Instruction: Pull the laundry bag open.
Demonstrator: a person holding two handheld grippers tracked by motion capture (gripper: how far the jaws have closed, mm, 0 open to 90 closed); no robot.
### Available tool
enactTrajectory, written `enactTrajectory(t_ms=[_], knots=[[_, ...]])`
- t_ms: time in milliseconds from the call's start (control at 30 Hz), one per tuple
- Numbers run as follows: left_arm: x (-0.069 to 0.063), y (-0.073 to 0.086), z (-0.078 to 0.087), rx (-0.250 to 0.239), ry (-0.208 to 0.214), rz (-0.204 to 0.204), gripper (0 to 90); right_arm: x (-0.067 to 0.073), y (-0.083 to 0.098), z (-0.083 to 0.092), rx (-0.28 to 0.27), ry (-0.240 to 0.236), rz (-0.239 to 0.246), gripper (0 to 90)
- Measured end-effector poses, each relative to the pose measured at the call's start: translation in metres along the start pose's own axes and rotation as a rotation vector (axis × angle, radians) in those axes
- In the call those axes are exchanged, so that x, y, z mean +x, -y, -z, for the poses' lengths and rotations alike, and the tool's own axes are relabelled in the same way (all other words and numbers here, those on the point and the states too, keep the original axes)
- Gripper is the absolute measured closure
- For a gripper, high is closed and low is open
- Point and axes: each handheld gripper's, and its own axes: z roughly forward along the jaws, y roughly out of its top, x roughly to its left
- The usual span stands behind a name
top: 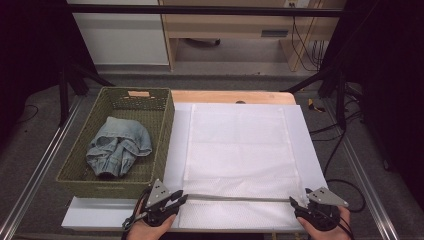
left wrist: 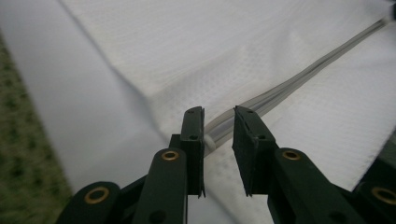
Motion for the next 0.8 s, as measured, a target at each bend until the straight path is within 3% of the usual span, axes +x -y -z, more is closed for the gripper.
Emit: enactTrajectory(t_ms=[67,300,533,800], knots=[[-0.0021,-0.0009,-0.0036,-0.025,0.019,-0.002,65.4,0.0030,-0.0032,-0.0013,-0.007,0.016,0.010,27.8],[-0.0032,-0.0077,-0.0065,-0.118,0.012,0.003,36.4,0.0061,-0.0107,-0.0019,-0.040,0.045,0.020,10.9],[-0.0046,-0.0082,-0.0087,-0.128,0.025,0.000,28.0,0.0021,-0.0108,-0.0041,-0.061,0.073,0.018,7.1],[-0.0073,-0.0083,-0.0116,-0.130,0.024,-0.001,15.5,0.0001,-0.0111,-0.0045,-0.067,0.066,-0.002,6.4]])
